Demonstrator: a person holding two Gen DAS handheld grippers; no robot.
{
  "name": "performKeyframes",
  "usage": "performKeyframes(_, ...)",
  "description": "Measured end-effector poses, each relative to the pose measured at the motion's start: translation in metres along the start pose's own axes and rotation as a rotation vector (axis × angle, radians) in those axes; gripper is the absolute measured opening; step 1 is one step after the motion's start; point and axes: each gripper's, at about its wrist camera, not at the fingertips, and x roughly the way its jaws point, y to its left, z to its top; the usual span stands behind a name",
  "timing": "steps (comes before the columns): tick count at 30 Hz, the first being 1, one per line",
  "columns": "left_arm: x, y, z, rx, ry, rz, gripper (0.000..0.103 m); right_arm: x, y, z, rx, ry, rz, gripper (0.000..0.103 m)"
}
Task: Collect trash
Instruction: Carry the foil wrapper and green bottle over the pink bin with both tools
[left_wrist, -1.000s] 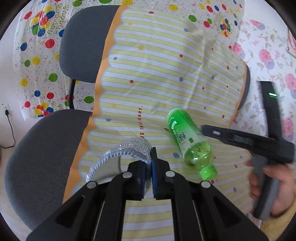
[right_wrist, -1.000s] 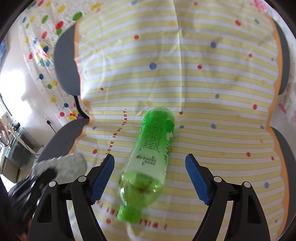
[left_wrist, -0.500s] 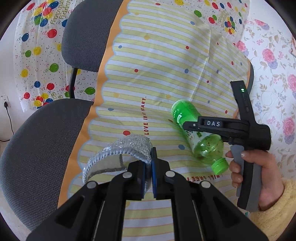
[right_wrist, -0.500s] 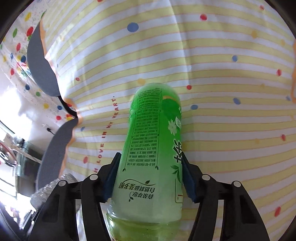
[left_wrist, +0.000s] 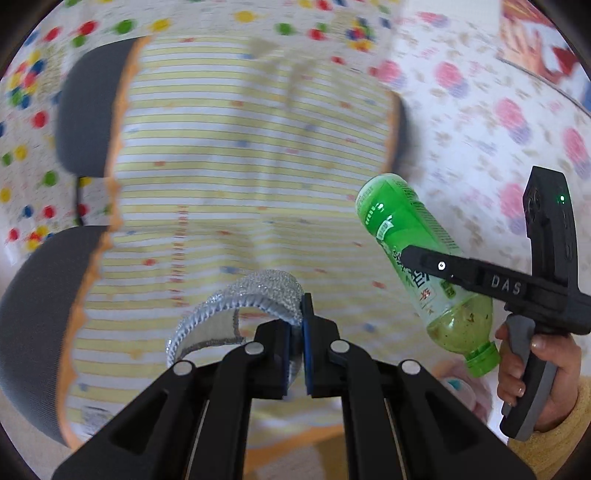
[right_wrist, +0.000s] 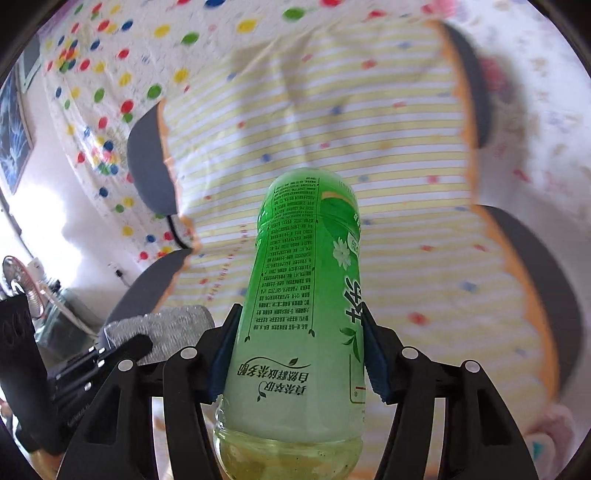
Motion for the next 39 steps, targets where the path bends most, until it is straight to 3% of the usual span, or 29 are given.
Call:
performKeyframes(13, 0.037, -0.191, -0.046, 0.313, 0.093, -0.279, 0.004, -0.133, -0.113, -0.089, 0.195, -0.099, -0.279, 0.06)
performKeyframes(21, 0.085, -0.269, -0.089, 0.437, 0.267, -0.411, 0.004, -0.185, -0.181, -0.142, 0.377, -0.129, -0.41, 0.061)
performKeyframes(29, 0.12, -0.324, -0.097, 0.5, 0.327, -0.491, 0.004, -0.212, -0.216, -0.159, 0.441, -0.166, -0.45, 0.061)
performKeyframes(33, 0.131, -0.344, -0.097, 0.498, 0.34, -0.5, 0.016, -0.223, -0.228, -0.163, 0.466, -0.186, -0.47, 0.061)
performKeyframes(36, 0.137, -0.354, -0.099, 0.506, 0.354, -0.504, 0.052, -0.228, -0.236, -0.166, 0.486, -0.195, -0.484, 0.061)
performKeyframes(39, 0.138, -0.355, -0.1, 0.515, 0.35, -0.501, 0.053, -0.229, -0.239, -0.17, 0.497, -0.195, -0.492, 0.061)
